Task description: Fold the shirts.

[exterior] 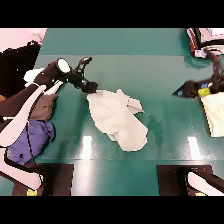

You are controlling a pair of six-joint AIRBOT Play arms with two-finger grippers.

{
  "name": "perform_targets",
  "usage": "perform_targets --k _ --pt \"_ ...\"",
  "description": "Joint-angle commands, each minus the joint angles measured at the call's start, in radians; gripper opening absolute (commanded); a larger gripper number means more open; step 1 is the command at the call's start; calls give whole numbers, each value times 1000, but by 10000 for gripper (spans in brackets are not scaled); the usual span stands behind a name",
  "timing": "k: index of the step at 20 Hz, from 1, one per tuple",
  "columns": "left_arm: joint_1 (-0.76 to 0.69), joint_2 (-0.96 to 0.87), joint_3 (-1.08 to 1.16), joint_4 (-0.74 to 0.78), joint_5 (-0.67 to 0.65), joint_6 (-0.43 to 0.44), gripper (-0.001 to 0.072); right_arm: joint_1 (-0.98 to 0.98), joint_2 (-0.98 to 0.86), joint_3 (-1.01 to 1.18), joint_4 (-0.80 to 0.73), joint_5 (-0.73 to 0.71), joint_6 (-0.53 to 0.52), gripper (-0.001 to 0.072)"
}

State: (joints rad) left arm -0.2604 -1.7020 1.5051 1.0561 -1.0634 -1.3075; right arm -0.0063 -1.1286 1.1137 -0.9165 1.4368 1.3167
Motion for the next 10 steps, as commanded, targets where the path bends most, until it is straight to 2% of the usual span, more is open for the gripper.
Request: perform_targets --k 1,2,6,10 --pt "1 -1 114 -2 -68 6 27 9 37 -249 1 -7 -1 330" --pt "1 -1 135 -3 -74 6 27 23 32 -314 4 -16 0 439" --pt "1 -1 148 -2 -85 6 27 185 -54 -466 42 -136 -1 439" --pt "1 -1 148 -2 -109 6 26 363 -176 -448 121 -275 -1 439"
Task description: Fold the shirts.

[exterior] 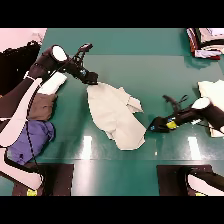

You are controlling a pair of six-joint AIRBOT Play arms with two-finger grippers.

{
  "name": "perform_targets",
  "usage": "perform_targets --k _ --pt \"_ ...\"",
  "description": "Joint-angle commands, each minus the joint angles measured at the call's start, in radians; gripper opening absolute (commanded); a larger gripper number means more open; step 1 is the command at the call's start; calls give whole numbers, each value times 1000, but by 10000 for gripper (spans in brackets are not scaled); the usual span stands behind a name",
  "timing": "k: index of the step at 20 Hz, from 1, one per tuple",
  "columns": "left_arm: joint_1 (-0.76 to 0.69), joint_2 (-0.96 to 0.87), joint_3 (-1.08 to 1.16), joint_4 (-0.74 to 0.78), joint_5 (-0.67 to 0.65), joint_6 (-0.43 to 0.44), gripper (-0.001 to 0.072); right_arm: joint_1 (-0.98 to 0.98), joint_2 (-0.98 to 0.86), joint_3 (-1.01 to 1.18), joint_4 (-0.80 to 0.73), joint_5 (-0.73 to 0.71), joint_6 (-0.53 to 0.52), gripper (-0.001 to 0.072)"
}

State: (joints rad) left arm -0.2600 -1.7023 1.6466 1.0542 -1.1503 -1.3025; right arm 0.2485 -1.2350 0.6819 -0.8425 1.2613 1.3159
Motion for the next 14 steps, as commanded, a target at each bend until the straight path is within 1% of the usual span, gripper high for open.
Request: perform_targets --k 1,2,3,4,5,8,11,14 --pt "1 0 7 0 -31 1 27 137 -90 3 46 -116 0 437" --pt "1 0 7 1 -40 1 26 160 -108 25 39 -132 0 374" --pt "1 0 7 1 -48 0 26 175 -117 45 24 -143 -1 193" --pt "1 4 7 2 -51 -10 26 181 -115 64 -2 -153 -1 41" --pt "1 18 7 10 -49 -26 25 180 -103 82 -27 -155 -1 17" --pt "1 122 13 61 -12 -46 26 133 6 168 -122 -151 0 17" --pt "1 311 33 131 -3 -59 26 25 163 319 -146 -118 1 17" --pt "1 525 66 141 -2 -60 26 -86 298 504 -153 -77 1 17"
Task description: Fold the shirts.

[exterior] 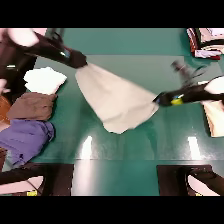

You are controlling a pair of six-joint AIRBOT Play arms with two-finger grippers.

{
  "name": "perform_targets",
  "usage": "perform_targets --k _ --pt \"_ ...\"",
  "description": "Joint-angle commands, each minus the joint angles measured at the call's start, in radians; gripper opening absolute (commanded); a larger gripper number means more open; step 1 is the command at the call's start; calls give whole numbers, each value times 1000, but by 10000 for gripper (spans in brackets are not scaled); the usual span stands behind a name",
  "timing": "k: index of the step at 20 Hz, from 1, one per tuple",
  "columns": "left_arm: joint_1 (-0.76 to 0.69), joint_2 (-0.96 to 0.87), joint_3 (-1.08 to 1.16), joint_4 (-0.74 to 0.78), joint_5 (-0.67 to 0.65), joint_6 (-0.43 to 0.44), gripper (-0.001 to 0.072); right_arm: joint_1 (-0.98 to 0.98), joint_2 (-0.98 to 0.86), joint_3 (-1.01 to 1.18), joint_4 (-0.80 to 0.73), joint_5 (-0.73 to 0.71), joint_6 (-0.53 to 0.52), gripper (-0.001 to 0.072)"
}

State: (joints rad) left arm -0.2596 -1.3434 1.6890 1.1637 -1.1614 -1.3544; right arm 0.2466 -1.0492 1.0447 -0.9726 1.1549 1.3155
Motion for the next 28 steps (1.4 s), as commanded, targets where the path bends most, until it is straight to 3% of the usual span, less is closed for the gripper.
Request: perform_targets --k 1,5,9,13,16,21,25,28 --pt "0 230 37 28 9 -11 26 -118 152 206 -23 35 1 16" --pt "0 439 111 22 10 -108 26 -233 270 410 -23 42 1 17" --pt "0 494 230 -61 -16 -132 25 -310 305 576 -23 74 1 17" --pt "0 461 194 -92 -80 -132 25 -325 194 773 -19 178 15 16" --pt "-27 393 45 -91 -168 -132 26 -302 39 851 -26 307 57 16" --pt "-157 252 -377 -91 -140 -117 26 -161 -204 666 -26 444 72 16" --pt "-249 130 -639 -92 20 -65 27 -85 -300 436 -26 371 71 16" --pt "-264 43 -684 -108 74 -59 29 -78 -306 345 -25 303 71 16"
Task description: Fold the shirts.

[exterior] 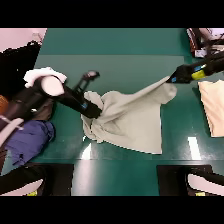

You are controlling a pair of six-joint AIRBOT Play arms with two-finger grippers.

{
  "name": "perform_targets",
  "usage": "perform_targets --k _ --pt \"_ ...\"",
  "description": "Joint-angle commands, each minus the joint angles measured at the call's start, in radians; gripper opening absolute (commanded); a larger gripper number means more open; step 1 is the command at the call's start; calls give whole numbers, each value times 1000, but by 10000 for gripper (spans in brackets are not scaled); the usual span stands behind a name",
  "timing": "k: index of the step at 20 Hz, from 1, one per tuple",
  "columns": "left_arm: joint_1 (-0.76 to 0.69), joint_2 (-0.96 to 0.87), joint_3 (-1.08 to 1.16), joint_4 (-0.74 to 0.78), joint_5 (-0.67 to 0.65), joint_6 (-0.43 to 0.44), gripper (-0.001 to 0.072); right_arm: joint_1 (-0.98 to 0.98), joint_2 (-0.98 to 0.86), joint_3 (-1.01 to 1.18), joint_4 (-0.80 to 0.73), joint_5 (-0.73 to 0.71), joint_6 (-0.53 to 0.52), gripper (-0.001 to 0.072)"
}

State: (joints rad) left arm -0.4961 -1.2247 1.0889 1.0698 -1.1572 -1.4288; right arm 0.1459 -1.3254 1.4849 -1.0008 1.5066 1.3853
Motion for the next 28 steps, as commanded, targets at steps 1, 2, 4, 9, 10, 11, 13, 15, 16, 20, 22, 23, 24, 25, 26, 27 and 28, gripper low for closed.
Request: perform_targets --k 1,2,4,9,10,11,13,15,16,20,22,23,24,25,26,27,28 --pt "-27 -87 -84 -24 78 16 105 21 -27 -113 2 -50 1 16" --pt "-27 -88 -84 -40 100 16 378 12 -22 -127 3 -49 1 16" --pt "-23 -87 -47 -34 97 31 500 0 -20 -130 3 -49 1 16" --pt "155 -87 225 -30 -18 76 501 -19 -1 -130 3 -53 1 16" --pt "211 -87 253 -30 -1 75 501 -19 3 -130 4 -56 1 16" --pt "266 -87 260 -31 21 73 501 -19 6 -130 3 -60 1 16" --pt "365 -110 249 -29 32 56 500 -19 9 -130 4 -68 1 16" --pt "422 -165 216 -34 21 40 500 -19 8 -130 3 -76 1 16" --pt "431 -198 198 -42 20 40 501 -19 8 -130 3 -80 1 16" --pt "431 -358 171 -190 34 43 502 -19 8 -130 3 -90 2 16" --pt "431 -420 171 -271 53 43 502 -19 8 -130 4 -90 2 16" --pt "431 -441 171 -312 68 43 501 -19 8 -130 4 -90 2 16" --pt "431 -449 170 -343 87 43 500 -19 8 -130 4 -90 2 17" --pt "431 -449 170 -359 109 43 500 -19 8 -130 4 -90 2 16" --pt "431 -449 170 -372 123 43 498 -19 8 -130 4 -90 2 16" --pt "431 -449 170 -370 129 42 497 -19 8 -130 4 -90 2 16" --pt "431 -449 170 -370 129 42 387 -19 8 -130 4 -90 2 16"
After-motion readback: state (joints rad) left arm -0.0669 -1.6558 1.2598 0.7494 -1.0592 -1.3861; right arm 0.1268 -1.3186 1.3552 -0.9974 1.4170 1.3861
